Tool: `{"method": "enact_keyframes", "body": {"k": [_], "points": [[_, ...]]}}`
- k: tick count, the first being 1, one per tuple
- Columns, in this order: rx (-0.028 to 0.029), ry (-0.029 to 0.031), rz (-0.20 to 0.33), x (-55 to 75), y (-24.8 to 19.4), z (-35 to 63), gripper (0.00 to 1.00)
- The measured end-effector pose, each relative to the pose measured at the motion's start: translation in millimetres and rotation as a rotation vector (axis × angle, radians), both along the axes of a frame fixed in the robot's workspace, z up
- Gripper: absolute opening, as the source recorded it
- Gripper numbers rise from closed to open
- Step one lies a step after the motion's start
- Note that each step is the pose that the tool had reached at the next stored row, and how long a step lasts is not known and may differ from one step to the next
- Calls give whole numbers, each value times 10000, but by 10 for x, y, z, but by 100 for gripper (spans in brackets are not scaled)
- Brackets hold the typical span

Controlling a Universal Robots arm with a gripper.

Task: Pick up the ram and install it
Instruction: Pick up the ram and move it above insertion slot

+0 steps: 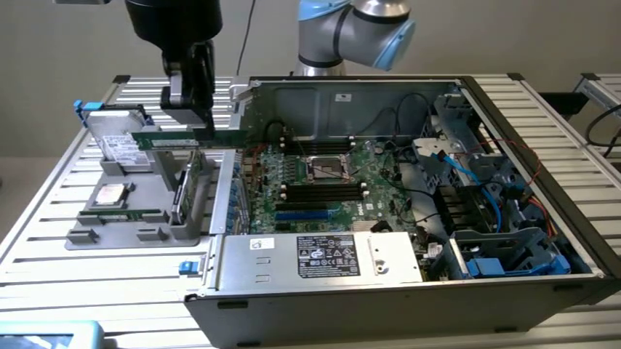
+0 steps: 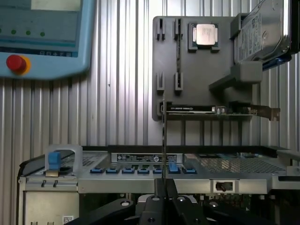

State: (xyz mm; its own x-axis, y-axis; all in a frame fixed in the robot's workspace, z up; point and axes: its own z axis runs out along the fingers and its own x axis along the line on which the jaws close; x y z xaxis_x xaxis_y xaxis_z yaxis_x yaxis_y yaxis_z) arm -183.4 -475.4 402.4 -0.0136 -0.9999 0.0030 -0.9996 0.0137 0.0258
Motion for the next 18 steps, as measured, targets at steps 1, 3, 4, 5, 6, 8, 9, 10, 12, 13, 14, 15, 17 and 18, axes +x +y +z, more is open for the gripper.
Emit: {"method": "enact_keyframes", "body": {"k": [1,3,4,5,6,8,9,10,12,13,14,15,17,18], "points": [[1,7,1,45,0,0,13],[0,18,1,136,0,0,13],[0,20,0,181,0,0,13],[-1,21,1,226,0,0,13],[0,20,3,271,2,-1,13],[-6,20,1,362,14,-5,13],[-6,20,1,412,18,-6,13],[-6,20,2,457,20,-8,13],[-7,20,1,546,24,-11,13],[-6,20,1,591,26,-13,13],[-6,20,2,638,28,-14,13],[-7,21,1,684,31,-15,13],[-8,20,2,774,36,-18,13],[-8,20,3,819,40,-20,13]]}}
